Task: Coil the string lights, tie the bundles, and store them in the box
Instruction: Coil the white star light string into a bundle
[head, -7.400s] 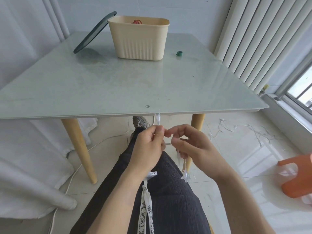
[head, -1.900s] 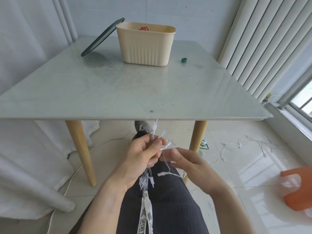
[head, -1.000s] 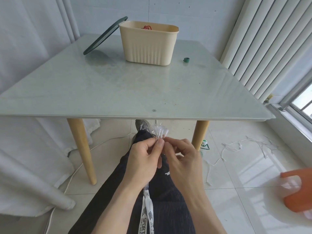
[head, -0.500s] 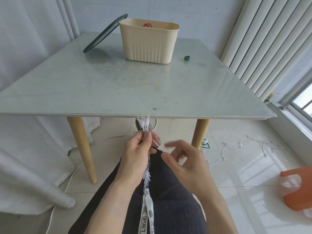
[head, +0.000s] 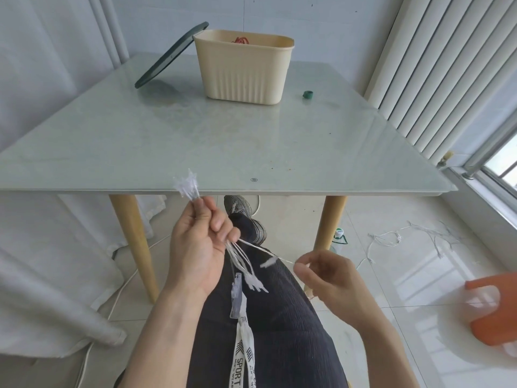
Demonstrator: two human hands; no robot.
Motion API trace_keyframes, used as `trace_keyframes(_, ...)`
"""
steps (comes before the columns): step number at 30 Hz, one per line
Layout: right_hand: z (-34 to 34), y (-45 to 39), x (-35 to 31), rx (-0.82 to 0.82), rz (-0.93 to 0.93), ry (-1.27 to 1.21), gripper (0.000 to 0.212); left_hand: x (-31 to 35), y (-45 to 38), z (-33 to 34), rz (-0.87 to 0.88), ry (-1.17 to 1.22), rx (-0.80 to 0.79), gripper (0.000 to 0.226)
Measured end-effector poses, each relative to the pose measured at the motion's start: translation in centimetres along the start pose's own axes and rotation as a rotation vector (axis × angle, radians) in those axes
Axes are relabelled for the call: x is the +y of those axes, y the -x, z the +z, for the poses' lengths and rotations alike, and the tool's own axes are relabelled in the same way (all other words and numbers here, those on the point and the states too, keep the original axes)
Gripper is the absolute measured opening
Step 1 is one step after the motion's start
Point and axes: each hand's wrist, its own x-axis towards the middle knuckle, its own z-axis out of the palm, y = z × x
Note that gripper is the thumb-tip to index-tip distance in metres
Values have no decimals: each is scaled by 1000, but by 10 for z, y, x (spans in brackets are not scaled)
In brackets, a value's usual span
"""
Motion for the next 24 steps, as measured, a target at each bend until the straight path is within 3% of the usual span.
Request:
trace_keyframes(7, -26, 2, 15, 161, 61, 38, 30, 4, -1, -8, 30, -63, 10, 32)
trace_keyframes(13, -22, 5, -3, 154, -33, -43, 27, 2, 6, 1, -3, -106, -62, 32)
trace_keyframes(16, -19, 9, -20, 172, -100, -209, 27, 2, 10, 4, -10, -169, -113, 29)
trace_keyframes(19, -13, 9, -34, 127, -156, -331, 26, -1, 15, 10, -15, -217, -166, 26)
trace_keyframes(24, 6, 0, -36, -20, -159, -202, 27, -11, 20, 15, -34, -251, -224, 25)
